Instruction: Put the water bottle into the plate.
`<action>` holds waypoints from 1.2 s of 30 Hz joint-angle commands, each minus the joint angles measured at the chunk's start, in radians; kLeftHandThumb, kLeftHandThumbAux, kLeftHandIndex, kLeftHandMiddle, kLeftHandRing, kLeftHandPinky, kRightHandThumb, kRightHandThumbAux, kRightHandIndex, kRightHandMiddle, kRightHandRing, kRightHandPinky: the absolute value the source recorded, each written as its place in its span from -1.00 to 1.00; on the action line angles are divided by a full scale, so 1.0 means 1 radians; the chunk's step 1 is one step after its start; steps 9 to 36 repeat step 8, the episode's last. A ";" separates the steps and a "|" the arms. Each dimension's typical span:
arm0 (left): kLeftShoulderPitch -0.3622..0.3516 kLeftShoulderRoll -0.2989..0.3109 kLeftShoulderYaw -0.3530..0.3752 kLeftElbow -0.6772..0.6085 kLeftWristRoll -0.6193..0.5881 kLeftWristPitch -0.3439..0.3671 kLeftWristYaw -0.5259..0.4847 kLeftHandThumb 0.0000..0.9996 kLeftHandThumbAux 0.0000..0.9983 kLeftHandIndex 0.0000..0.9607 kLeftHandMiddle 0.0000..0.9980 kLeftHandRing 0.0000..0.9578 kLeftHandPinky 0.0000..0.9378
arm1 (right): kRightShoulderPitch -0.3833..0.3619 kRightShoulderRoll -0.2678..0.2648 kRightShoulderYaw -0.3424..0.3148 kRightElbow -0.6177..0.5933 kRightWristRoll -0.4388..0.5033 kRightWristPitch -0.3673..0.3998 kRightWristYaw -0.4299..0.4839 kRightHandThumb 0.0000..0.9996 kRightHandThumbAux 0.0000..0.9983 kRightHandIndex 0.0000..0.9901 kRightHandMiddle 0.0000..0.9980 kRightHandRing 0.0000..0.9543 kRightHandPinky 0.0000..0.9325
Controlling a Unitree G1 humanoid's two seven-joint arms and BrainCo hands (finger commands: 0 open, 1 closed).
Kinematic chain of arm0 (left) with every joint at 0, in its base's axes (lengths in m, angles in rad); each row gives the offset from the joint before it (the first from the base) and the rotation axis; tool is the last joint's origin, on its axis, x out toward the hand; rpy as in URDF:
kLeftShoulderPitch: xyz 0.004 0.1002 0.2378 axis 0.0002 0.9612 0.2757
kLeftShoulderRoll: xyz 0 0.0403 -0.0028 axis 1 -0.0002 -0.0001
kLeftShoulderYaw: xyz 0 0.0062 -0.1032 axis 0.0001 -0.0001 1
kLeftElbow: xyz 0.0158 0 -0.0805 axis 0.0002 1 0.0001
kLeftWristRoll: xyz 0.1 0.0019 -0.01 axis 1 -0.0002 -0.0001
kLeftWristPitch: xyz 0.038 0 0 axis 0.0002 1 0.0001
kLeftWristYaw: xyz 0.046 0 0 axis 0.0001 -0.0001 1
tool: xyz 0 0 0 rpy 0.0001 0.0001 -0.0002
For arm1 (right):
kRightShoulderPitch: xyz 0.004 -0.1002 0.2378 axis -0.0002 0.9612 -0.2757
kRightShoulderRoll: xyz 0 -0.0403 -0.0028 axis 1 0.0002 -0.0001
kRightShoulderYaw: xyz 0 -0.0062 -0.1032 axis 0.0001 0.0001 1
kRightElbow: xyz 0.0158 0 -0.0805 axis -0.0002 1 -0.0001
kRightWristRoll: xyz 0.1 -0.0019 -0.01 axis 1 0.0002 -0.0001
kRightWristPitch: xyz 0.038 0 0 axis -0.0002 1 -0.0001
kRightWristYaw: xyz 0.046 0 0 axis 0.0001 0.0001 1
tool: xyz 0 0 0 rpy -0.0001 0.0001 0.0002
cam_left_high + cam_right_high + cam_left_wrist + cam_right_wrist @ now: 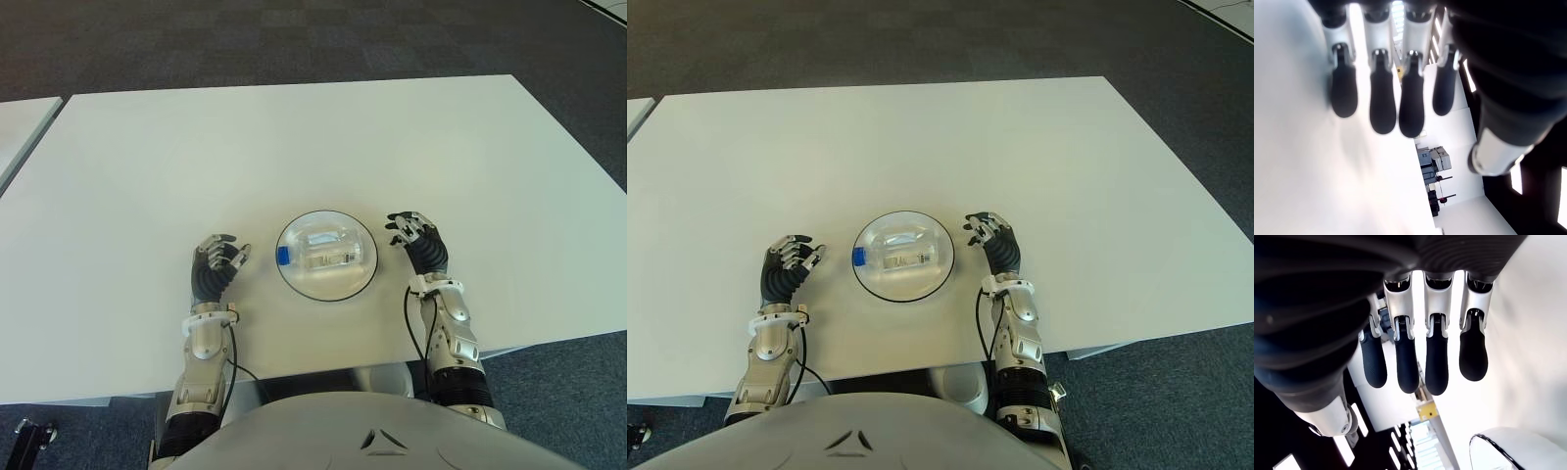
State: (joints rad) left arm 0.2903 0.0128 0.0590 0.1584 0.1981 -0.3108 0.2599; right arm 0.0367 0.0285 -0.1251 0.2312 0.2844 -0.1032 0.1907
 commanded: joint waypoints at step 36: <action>0.002 0.015 -0.008 0.012 0.003 -0.025 -0.012 0.40 0.44 -0.11 0.20 0.25 0.26 | 0.018 0.020 0.004 0.008 0.006 0.028 0.002 0.41 0.46 -0.12 0.31 0.35 0.37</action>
